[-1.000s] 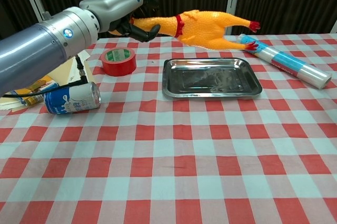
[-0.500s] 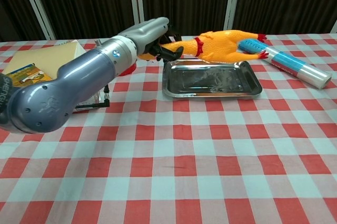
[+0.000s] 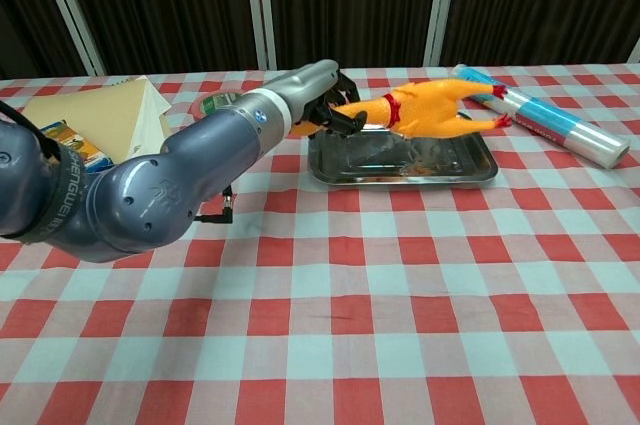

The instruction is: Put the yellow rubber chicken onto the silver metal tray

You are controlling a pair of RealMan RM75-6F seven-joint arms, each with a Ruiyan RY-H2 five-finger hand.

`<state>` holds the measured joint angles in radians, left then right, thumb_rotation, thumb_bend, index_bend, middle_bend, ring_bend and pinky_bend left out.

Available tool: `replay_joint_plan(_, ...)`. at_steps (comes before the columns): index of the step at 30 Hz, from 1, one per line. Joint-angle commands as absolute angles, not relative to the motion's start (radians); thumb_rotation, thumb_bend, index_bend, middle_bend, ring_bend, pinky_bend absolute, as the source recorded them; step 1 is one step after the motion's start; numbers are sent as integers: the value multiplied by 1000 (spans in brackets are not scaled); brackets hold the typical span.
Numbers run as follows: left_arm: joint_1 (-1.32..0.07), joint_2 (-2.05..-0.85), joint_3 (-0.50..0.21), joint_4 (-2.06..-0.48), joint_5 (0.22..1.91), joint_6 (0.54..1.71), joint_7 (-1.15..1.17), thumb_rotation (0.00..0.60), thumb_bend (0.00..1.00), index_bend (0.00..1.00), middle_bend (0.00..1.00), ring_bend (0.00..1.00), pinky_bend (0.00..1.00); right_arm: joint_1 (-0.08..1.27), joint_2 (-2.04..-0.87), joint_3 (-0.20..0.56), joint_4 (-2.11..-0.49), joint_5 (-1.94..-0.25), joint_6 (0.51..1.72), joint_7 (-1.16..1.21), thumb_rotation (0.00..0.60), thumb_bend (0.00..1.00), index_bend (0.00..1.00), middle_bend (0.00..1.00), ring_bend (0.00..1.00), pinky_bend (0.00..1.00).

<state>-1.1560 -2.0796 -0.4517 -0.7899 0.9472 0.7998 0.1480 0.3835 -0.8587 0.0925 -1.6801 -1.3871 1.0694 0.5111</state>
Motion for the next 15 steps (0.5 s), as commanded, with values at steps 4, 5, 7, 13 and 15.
replay_joint_plan(4,-1166,-2078,-498,-804,865,765,198,600,185,99,128,68,149,382,-859,96,-1676,-1389,1065,517,501,124,0,38,21,64)
replay_joint_plan(5,-1165,-2075,-502,-811,857,767,202,600,167,73,99,43,132,382,-859,98,-1676,-1390,1065,519,501,124,0,38,21,64)
replay_joint_plan(7,-1162,-2069,-509,-824,847,776,207,600,127,15,36,3,104,382,-859,100,-1677,-1391,1064,520,503,124,0,37,21,64)
replay_joint_plan(13,-1148,-2040,-514,-869,855,821,212,600,109,0,3,0,81,378,-861,101,-1676,-1398,1069,525,502,124,0,38,21,64)
replay_joint_plan(15,-1135,-2020,-507,-898,880,854,211,600,108,0,4,0,80,377,-860,103,-1676,-1399,1072,526,501,124,0,38,21,64)
